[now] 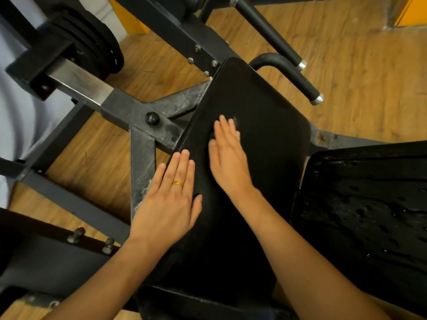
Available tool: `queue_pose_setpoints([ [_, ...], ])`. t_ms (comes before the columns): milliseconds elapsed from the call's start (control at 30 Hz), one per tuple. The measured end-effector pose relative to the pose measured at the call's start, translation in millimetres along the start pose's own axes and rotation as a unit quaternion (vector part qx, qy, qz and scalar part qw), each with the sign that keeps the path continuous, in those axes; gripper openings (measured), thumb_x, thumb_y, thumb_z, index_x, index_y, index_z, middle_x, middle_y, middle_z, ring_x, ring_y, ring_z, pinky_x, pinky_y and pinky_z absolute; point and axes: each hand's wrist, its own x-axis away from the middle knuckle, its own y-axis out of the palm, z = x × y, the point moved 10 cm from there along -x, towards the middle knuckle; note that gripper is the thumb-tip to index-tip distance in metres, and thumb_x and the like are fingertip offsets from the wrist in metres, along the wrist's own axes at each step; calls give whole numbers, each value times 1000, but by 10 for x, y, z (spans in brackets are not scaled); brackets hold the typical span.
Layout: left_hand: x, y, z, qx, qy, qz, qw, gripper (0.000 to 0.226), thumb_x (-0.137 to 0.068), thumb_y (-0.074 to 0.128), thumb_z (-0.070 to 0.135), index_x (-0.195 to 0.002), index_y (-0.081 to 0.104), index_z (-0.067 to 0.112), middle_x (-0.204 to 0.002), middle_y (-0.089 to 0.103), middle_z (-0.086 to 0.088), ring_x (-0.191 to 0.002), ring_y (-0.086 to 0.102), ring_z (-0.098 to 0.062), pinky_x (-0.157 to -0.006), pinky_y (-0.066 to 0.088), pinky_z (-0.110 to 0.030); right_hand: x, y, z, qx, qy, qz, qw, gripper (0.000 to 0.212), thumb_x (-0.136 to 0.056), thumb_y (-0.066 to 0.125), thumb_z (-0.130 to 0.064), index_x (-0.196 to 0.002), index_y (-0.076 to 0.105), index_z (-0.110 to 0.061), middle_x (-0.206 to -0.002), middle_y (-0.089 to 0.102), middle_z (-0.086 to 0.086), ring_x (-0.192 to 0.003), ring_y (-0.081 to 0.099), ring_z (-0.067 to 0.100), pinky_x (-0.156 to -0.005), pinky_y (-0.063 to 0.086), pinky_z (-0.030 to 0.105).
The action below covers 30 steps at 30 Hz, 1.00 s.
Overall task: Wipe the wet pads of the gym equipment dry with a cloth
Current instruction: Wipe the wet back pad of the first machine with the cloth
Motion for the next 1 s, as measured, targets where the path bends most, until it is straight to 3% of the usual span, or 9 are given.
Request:
queue_pose_setpoints([
  [167,7,-21,-5,8,-6,1,1000,72,-102,31,44,-156,23,-3,-165,12,-23,-155,13,-32,-124,19,-51,-40,14,-39,9,6,16,1000,51,-110,32,-24,-157,26,-6,-168,17,8,-156,4,18,-127,3,34],
  [367,9,-20,-7,10,-5,3,1000,73,-102,30,45,-156,23,-2,-166,12,-23,-155,13,-32,-124,20,-51,346,-345,1072,-11,233,106,967,51,-110,34,-23,-158,27,-8,-168,19,6,-155,7,17,-127,5,34],
  [434,14,-17,-13,8,-6,4,1000,72,-103,29,46,-156,22,-2,-166,12,-23,-155,13,-32,-124,20,-51,400,-370,1177,-20,272,110,956,51,-110,32,-24,-158,25,-8,-168,18,5,-156,6,17,-124,6,33],
  [501,14,-24,-14,7,-7,9,1000,72,-103,30,45,-156,22,-3,-165,13,-23,-155,13,-32,-124,20,-50,295,-366,1036,-24,254,111,961,51,-110,33,-25,-158,28,-9,-167,20,5,-156,9,18,-125,9,38],
  [568,9,-38,-8,7,-8,13,1000,73,-102,30,45,-157,22,-3,-165,12,-23,-155,13,-32,-124,19,-50,57,-293,659,-17,172,92,981,50,-109,36,-24,-157,31,-9,-166,23,7,-155,11,21,-127,13,41],
  [668,15,-17,-7,2,-5,8,1000,73,-103,29,45,-157,19,-3,-166,9,-24,-155,10,-33,-125,17,-50,-230,-48,-69,-15,29,31,999,50,-109,36,-22,-156,31,-5,-166,22,9,-156,9,23,-127,7,38],
  [768,11,-11,-5,3,2,5,1000,72,-103,26,45,-157,18,-3,-166,7,-24,-156,8,-33,-125,14,-50,-282,63,-366,4,-54,0,999,51,-109,35,-21,-156,29,-4,-167,19,9,-156,5,20,-126,3,35],
  [868,9,-19,-7,8,-1,9,1000,73,-103,26,45,-157,18,-3,-166,7,-24,-156,8,-33,-125,15,-50,-247,-13,-91,16,-47,10,999,51,-109,36,-20,-157,28,-5,-167,19,8,-156,7,18,-124,0,30],
  [1002,16,-19,-5,10,0,14,1000,72,-104,26,45,-157,19,-4,-166,8,-25,-155,10,-34,-124,18,-51,77,-274,767,-18,121,84,989,51,-109,38,-22,-157,30,-7,-167,22,5,-155,12,15,-127,6,31],
])
